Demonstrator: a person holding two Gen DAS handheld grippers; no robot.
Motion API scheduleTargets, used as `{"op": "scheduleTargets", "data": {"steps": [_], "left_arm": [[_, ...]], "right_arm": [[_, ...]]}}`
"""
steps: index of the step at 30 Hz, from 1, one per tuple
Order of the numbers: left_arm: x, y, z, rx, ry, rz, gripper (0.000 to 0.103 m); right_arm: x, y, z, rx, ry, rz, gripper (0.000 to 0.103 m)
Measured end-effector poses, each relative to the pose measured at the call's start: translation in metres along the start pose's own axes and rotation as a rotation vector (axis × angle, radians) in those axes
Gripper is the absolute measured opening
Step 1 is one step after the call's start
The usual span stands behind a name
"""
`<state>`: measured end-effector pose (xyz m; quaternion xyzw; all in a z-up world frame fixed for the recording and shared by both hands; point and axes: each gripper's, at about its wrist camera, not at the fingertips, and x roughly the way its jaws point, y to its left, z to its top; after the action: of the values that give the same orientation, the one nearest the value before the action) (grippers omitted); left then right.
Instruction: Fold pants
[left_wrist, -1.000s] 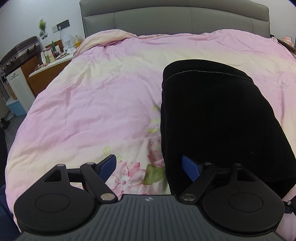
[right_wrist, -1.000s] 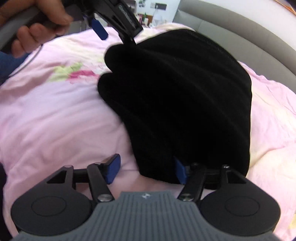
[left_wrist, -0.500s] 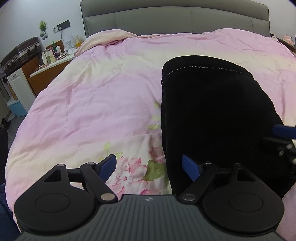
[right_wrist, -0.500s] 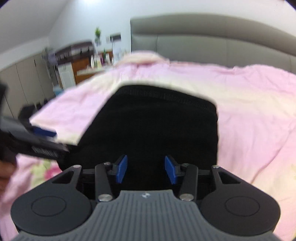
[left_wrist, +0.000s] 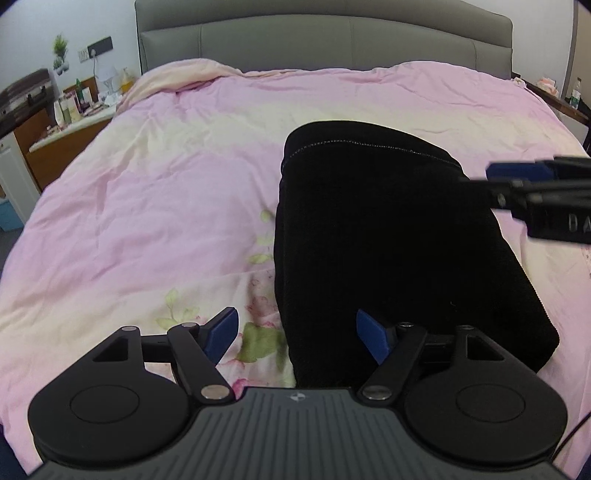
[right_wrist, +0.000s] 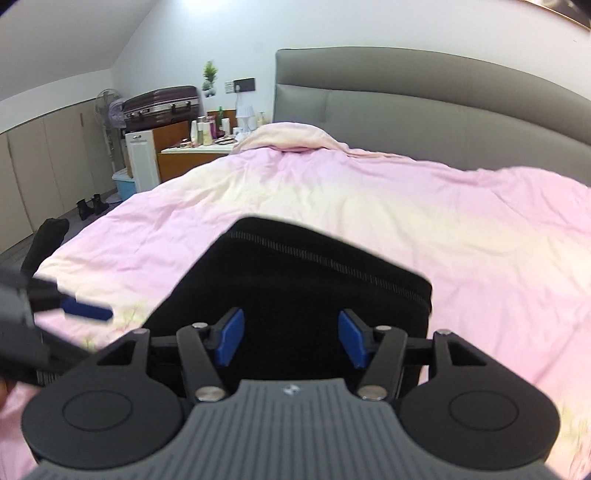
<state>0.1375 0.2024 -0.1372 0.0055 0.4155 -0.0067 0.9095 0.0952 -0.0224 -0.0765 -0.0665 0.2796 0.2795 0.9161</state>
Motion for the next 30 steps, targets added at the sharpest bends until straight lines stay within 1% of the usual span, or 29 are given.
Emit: {"op": "scheduleTargets", "data": {"steps": [2, 4, 6, 9, 11, 13, 14, 15, 16, 17, 18, 19, 22, 25, 28, 29, 30], "left_arm": [[-0.002, 0.007, -0.002, -0.054, 0.008, -0.029, 0.086], [-0.007, 0.010, -0.003, -0.067, 0.007, -0.048, 0.086], [-0.013, 0.010, -0.004, -0.070, 0.000, -0.062, 0.086], [-0.012, 0.012, -0.006, -0.090, 0.005, -0.094, 0.086], [-0.005, 0.014, -0.007, -0.098, 0.013, -0.104, 0.087], [0.001, 0.014, -0.009, -0.105, 0.025, -0.111, 0.090], [0.004, 0.015, -0.010, -0.112, 0.030, -0.113, 0.090], [0.005, 0.016, -0.011, -0.118, 0.032, -0.116, 0.091], [0.006, 0.016, -0.011, -0.123, 0.032, -0.118, 0.091], [0.007, 0.017, -0.011, -0.124, 0.033, -0.118, 0.092], [0.007, 0.017, -0.011, -0.123, 0.033, -0.119, 0.092], [0.007, 0.017, -0.011, -0.122, 0.033, -0.118, 0.092], [0.008, 0.016, -0.012, -0.116, 0.032, -0.104, 0.094], [0.009, 0.016, -0.013, -0.110, 0.030, -0.096, 0.097], [0.010, 0.018, -0.014, -0.121, 0.028, -0.106, 0.099], [0.010, 0.017, -0.014, -0.123, 0.027, -0.104, 0.099], [0.011, 0.017, -0.014, -0.122, 0.025, -0.101, 0.100]], "right_arm": [[0.013, -0.005, 0.023, -0.046, -0.001, 0.039, 0.061], [0.029, -0.007, 0.044, -0.114, 0.010, 0.105, 0.062], [0.048, -0.009, 0.063, -0.175, 0.040, 0.163, 0.063], [0.072, -0.014, 0.080, -0.227, 0.092, 0.252, 0.066], [0.088, -0.018, 0.089, -0.249, 0.125, 0.261, 0.067], [0.106, -0.023, 0.097, -0.238, 0.155, 0.268, 0.065], [0.115, -0.026, 0.100, -0.223, 0.171, 0.279, 0.061], [0.123, -0.027, 0.101, -0.211, 0.192, 0.282, 0.043], [0.133, -0.028, 0.100, -0.199, 0.220, 0.283, 0.031], [0.142, -0.029, 0.099, -0.181, 0.246, 0.285, 0.027], [0.151, -0.028, 0.096, -0.164, 0.274, 0.288, 0.019], [0.160, -0.027, 0.093, -0.154, 0.296, 0.277, 0.015], [0.183, -0.014, 0.077, -0.165, 0.341, 0.217, 0.015], [0.188, -0.009, 0.072, -0.132, 0.316, 0.172, 0.017], [0.172, -0.015, 0.073, -0.105, 0.238, 0.169, 0.018], [0.164, -0.018, 0.074, -0.097, 0.208, 0.173, 0.020], [0.155, -0.021, 0.076, -0.085, 0.176, 0.183, 0.029]]}}
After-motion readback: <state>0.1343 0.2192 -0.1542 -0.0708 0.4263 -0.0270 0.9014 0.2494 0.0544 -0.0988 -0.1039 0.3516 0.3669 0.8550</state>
